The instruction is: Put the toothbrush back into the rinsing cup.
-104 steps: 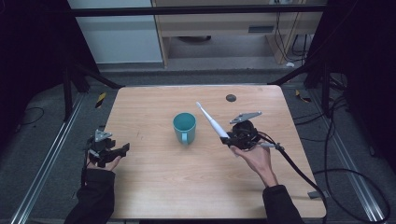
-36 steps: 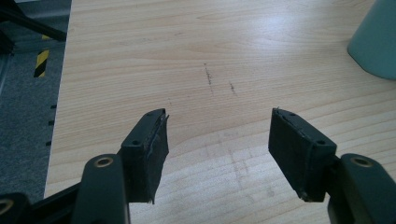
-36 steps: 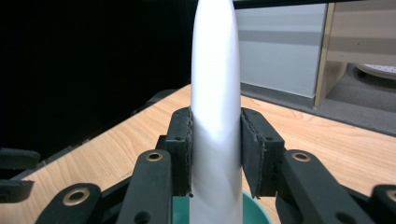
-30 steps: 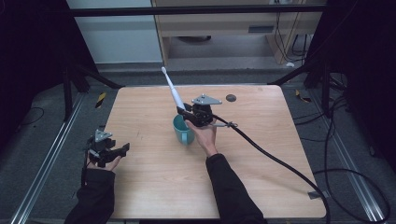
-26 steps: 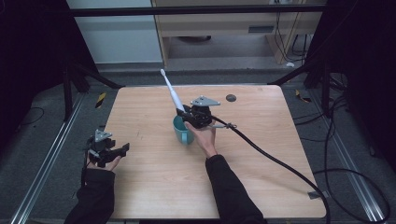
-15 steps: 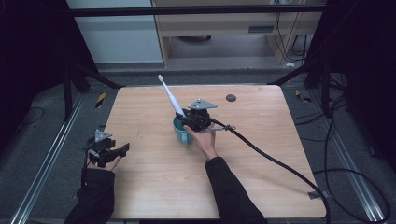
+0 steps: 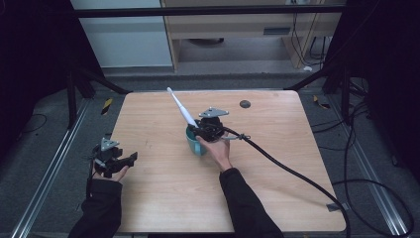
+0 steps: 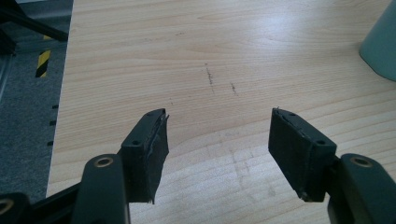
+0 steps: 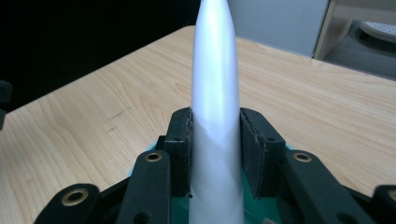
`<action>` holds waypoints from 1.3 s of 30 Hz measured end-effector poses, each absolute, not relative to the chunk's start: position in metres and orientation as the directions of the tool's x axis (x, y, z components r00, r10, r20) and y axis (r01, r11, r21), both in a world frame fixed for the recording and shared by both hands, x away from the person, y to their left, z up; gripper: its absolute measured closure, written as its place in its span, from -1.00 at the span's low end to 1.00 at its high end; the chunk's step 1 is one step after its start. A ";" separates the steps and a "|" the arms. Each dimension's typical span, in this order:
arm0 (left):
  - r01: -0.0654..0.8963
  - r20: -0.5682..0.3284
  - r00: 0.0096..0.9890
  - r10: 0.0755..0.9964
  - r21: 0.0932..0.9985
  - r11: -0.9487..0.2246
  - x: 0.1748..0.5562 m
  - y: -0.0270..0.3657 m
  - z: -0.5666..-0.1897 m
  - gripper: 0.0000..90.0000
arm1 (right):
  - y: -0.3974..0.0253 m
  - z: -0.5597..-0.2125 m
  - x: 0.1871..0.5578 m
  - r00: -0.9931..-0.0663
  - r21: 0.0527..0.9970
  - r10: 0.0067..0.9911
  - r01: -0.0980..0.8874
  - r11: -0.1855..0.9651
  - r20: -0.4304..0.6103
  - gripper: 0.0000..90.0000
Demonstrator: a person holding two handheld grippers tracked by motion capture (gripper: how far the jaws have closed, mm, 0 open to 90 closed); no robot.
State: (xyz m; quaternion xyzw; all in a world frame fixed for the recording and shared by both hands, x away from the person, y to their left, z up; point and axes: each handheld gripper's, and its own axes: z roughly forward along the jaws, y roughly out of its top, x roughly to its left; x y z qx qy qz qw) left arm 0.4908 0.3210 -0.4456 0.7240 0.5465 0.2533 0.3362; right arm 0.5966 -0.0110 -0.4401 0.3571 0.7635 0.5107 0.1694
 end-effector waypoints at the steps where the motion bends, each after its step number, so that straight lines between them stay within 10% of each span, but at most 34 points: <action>1: 0.621 -0.001 0.274 0.962 0.764 -0.176 0.491 0.321 -0.446 -0.17 | -0.011 -0.441 0.596 -0.688 0.902 0.718 0.370 0.221 0.106 0.46; 39: 0.623 0.002 0.275 0.962 0.761 -0.179 0.491 0.320 -0.446 -0.17 | -0.021 -0.438 0.589 -0.687 0.892 0.721 0.376 0.250 0.087 0.45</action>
